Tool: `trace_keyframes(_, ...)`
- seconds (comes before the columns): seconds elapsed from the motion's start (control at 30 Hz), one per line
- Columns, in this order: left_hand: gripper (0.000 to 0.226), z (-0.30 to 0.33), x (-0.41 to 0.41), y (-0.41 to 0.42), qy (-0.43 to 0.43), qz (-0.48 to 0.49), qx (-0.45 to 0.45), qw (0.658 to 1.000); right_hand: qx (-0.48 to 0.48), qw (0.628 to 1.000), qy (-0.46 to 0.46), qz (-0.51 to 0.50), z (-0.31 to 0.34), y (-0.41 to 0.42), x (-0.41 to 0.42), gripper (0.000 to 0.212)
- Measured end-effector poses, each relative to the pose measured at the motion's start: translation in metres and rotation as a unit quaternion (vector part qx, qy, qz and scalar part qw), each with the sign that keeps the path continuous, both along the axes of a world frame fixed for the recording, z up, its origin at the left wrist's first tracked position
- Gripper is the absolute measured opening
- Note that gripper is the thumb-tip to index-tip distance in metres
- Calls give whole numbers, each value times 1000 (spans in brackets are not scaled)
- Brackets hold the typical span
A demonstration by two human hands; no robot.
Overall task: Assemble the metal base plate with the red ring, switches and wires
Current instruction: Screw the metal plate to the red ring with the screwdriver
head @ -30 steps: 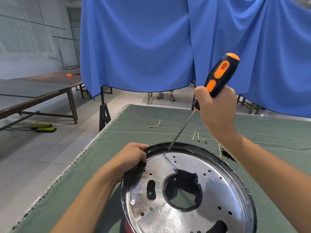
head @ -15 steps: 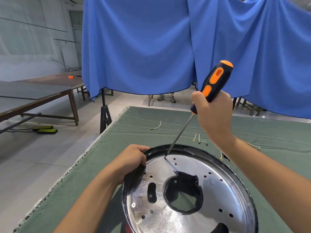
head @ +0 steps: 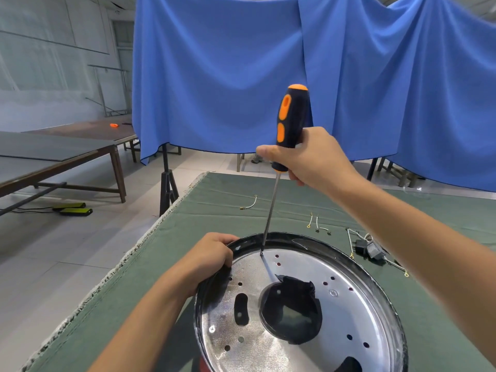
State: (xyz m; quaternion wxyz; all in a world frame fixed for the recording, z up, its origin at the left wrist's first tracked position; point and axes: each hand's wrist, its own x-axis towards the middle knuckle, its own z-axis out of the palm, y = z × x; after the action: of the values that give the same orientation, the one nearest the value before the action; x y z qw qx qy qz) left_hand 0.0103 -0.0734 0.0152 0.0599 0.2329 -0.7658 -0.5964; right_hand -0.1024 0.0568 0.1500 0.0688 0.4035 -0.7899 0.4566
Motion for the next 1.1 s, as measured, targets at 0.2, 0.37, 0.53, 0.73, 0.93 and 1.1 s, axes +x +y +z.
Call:
trace_keyframes(0.2, 48, -1, -1, -1, -3, 4, 1, 1000, 78, 993, -69, 59, 12, 2, 6, 9)
trace_keyframes(0.37, 46, 0, 0, -2, -9, 6, -6, 1000, 87, 994, -47, 55, 9, 1, 9, 8)
trace_keyframes(0.53, 46, 2, 1, 0, -8, 11, -2, 1000, 106, 991, 60, -50, 4, -3, 10, 27)
trace_keyframes(0.73, 45, 4, 3, 3, -7, 10, 4, 1000, 21, 999, -31, 22, 2, -5, 11, 25)
trace_keyframes(0.93, 45, 3, 2, 2, -5, 11, 7, 1000, -16, 935, -303, 183, 5, 3, 2, 9)
trace_keyframes(1.1, 43, 3, 2, 2, 1, 9, 8, 1000, -12, 971, -198, 132, 2, 3, 1, 13)
